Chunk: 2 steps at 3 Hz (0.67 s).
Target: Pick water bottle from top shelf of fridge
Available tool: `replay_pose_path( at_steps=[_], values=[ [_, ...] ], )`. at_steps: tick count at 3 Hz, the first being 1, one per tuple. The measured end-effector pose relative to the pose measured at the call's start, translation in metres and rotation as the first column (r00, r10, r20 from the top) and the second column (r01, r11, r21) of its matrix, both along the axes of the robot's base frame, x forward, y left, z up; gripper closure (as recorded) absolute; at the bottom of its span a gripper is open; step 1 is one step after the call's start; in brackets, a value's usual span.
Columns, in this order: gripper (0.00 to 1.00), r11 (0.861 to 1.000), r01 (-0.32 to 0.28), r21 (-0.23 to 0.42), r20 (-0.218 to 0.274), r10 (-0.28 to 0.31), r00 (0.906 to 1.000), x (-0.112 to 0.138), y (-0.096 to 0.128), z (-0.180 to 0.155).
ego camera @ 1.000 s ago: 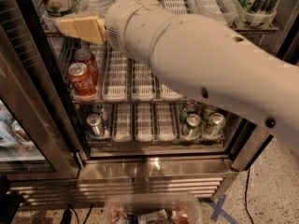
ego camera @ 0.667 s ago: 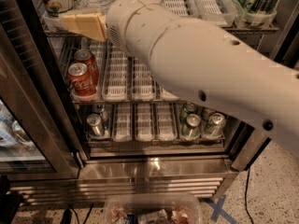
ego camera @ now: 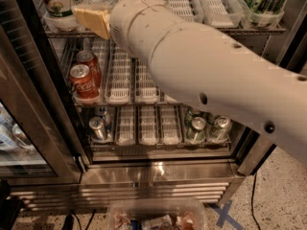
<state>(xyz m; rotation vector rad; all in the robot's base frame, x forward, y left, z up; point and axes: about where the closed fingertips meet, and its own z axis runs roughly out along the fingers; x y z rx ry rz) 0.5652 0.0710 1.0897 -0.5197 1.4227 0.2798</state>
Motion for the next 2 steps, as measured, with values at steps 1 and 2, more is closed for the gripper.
replay_pose_path(
  at_steps=[1, 2],
  values=[
    [0.14, 1.0, 0.018, -0.005, 0.002, -0.018, 0.9998, 0.0034, -0.0019, -0.0033],
    [0.15, 1.0, 0.021, -0.011, -0.001, -0.021, 0.9998, 0.0071, 0.0025, -0.0071]
  ],
)
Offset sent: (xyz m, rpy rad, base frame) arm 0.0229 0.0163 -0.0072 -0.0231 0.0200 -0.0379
